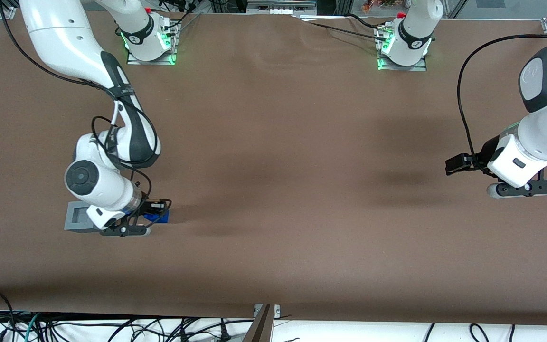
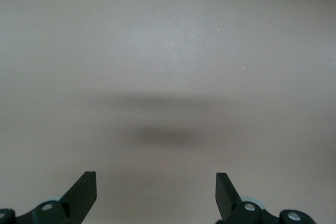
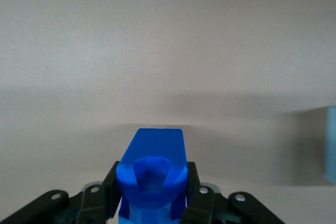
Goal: Insert blue part into gray base with right arm
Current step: 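Carry the blue part over the gray base's square hole, then lower the blue part into the gray base's hole, then open the right gripper and raise it away from the base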
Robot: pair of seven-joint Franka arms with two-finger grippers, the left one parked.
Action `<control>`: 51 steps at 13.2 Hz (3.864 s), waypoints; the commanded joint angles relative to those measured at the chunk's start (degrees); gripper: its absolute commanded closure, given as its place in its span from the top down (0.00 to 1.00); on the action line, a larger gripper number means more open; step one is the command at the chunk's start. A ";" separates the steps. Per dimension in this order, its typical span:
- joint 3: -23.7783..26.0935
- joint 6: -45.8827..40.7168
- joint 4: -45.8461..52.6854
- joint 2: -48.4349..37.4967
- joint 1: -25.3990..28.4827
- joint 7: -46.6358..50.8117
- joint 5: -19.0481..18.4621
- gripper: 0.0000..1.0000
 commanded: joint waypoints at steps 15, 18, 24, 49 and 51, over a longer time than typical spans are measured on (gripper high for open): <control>-1.02 -7.03 0.92 -2.41 -16.89 -25.89 0.49 0.30; -1.02 -5.02 0.92 -1.62 -17.06 -25.89 0.49 0.30; -1.02 -3.78 0.92 -0.74 -18.65 -25.45 0.58 0.30; 1.88 -15.20 2.69 -21.11 -16.54 -25.28 -1.09 1.00; 1.88 -15.99 -0.65 -24.63 -16.54 -24.75 -0.74 1.00</control>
